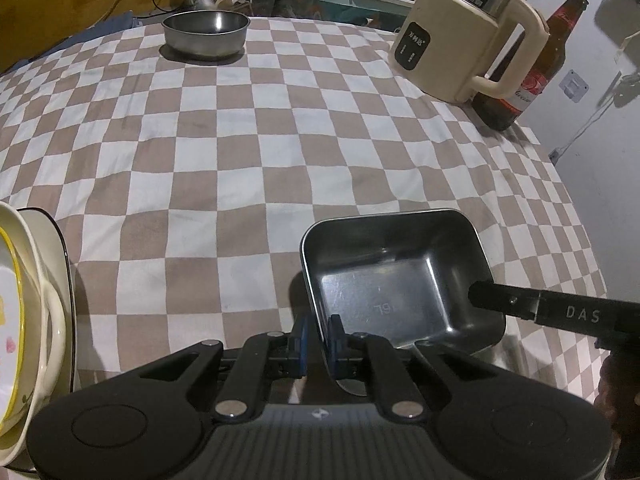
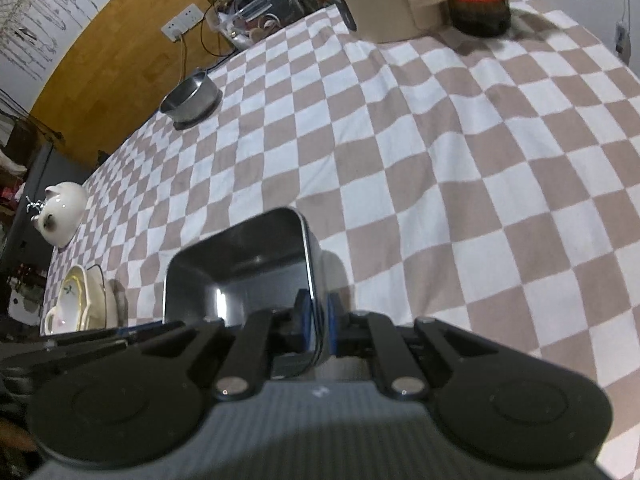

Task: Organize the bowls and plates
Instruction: 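Lower the rectangular tray onto the first tray and open both tools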

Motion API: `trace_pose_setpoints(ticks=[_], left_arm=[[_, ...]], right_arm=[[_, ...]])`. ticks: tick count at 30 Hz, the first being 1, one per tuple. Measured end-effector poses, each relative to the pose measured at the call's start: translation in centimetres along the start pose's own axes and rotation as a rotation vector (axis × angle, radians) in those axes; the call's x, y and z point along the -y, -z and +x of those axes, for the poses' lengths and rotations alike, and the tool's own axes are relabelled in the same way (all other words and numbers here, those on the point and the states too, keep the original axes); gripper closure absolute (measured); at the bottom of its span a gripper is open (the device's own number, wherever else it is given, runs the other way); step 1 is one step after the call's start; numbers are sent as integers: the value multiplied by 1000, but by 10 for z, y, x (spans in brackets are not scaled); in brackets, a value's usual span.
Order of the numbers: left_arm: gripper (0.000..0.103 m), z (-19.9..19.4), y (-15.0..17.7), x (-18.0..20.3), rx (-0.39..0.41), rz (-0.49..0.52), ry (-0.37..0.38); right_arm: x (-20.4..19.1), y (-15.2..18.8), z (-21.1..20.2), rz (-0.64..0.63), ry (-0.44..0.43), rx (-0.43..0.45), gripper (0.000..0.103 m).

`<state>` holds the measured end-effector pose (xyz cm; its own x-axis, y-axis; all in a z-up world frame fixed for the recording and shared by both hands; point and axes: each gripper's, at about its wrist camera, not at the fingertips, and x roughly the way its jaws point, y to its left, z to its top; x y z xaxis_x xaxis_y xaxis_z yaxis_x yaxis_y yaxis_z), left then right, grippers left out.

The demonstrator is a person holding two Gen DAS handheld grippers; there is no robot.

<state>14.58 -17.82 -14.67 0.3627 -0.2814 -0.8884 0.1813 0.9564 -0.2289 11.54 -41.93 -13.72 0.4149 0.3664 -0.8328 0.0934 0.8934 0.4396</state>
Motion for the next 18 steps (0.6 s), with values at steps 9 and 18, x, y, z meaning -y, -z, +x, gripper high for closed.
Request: trace_pose_setpoints(ticks=[9, 18], left_arm=[[92, 0, 0, 0, 0, -5, 3], [70, -1, 3, -7, -1, -52, 1]], right_arm=[[2, 3, 2, 2, -2, -1, 92], [3, 4, 5, 29, 19, -13, 71]])
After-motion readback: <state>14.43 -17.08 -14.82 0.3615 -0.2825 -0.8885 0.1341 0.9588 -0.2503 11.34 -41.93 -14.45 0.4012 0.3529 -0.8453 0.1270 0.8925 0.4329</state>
